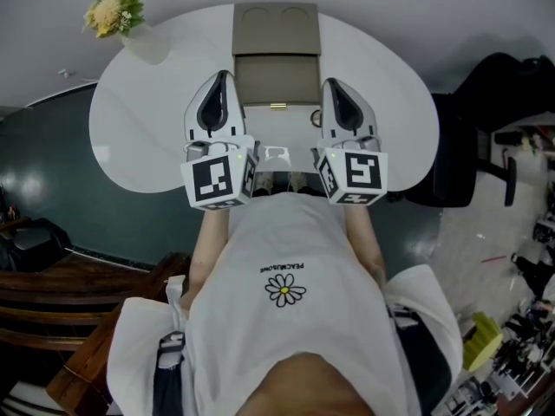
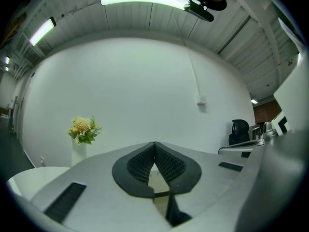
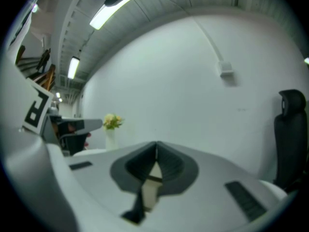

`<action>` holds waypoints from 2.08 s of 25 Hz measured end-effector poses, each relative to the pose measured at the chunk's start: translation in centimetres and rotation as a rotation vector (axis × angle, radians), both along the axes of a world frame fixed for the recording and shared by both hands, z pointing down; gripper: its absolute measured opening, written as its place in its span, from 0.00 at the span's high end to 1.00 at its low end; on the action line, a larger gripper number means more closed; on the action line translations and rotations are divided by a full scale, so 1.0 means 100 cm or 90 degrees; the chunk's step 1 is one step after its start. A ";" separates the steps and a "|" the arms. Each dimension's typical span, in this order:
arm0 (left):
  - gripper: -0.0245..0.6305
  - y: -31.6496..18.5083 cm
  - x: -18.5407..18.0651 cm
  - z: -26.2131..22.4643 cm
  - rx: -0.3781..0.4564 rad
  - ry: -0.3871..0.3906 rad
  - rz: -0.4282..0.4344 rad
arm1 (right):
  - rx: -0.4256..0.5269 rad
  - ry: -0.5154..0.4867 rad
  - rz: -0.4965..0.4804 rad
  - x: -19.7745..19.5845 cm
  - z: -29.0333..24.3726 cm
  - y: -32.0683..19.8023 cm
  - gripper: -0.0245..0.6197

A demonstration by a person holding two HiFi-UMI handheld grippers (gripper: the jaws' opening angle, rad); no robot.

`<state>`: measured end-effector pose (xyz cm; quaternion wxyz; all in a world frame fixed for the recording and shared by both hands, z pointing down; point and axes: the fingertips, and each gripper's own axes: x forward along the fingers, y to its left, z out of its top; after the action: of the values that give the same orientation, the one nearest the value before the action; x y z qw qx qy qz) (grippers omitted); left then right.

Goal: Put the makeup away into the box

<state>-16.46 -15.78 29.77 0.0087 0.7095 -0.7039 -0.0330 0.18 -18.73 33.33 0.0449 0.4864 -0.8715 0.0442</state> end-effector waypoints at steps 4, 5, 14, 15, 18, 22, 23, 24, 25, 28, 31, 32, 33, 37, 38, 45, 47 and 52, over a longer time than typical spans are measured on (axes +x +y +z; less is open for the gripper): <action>0.93 -0.007 -0.004 0.006 -0.023 -0.009 -0.006 | -0.008 0.002 -0.009 -0.001 0.005 -0.003 0.91; 0.93 -0.007 -0.005 0.007 -0.027 -0.011 -0.006 | -0.011 0.003 -0.011 -0.001 0.006 -0.003 0.91; 0.63 -0.029 -0.015 0.064 -0.160 0.008 0.067 | -0.043 0.005 -0.023 -0.003 0.024 -0.004 0.92; 0.63 -0.027 -0.018 0.078 -0.184 -0.005 0.065 | -0.046 0.006 -0.024 -0.004 0.026 -0.003 0.91; 0.63 -0.011 -0.031 0.135 -0.281 -0.034 0.045 | -0.052 0.006 -0.030 -0.007 0.029 -0.001 0.91; 0.65 0.021 -0.046 0.213 -0.394 -0.053 0.017 | -0.059 0.008 -0.034 -0.009 0.032 0.001 0.91; 0.66 0.028 -0.048 0.227 -0.414 -0.057 0.011 | -0.061 0.008 -0.035 -0.010 0.032 0.001 0.91; 0.67 0.035 -0.050 0.239 -0.432 -0.059 0.006 | -0.062 0.009 -0.037 -0.010 0.033 0.001 0.91; 0.67 0.040 -0.053 0.249 -0.447 -0.057 0.001 | -0.064 0.009 -0.038 -0.010 0.034 0.001 0.91; 0.67 0.049 -0.062 0.273 -0.482 -0.061 -0.010 | -0.070 0.013 -0.042 -0.013 0.037 0.003 0.91; 0.67 0.055 -0.069 0.293 -0.516 -0.069 -0.012 | -0.074 0.018 -0.050 -0.019 0.039 0.005 0.91; 0.67 0.057 -0.070 0.299 -0.530 -0.062 -0.012 | -0.076 0.022 -0.052 -0.020 0.040 0.005 0.91; 0.68 0.059 -0.071 0.305 -0.543 -0.053 -0.012 | -0.079 0.025 -0.055 -0.021 0.041 0.005 0.92; 0.72 0.062 -0.075 0.315 -0.566 -0.043 -0.017 | -0.091 0.028 -0.058 -0.023 0.045 0.006 0.91; 0.72 0.061 -0.075 0.315 -0.565 -0.042 -0.015 | -0.092 0.029 -0.058 -0.022 0.045 0.006 0.91; 0.79 0.060 -0.068 0.316 -0.567 -0.062 -0.007 | -0.092 0.033 -0.058 -0.024 0.045 0.005 0.91; 0.79 0.061 -0.067 0.316 -0.568 -0.059 -0.008 | -0.093 0.034 -0.060 -0.025 0.045 0.006 0.91; 0.80 0.057 -0.067 0.299 -0.528 -0.028 -0.013 | -0.092 0.032 -0.066 -0.028 0.044 0.008 0.91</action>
<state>-23.13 -10.05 59.69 0.2783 0.6396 -0.6644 0.2685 -2.67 -17.88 37.77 0.1036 0.4368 -0.8888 0.0923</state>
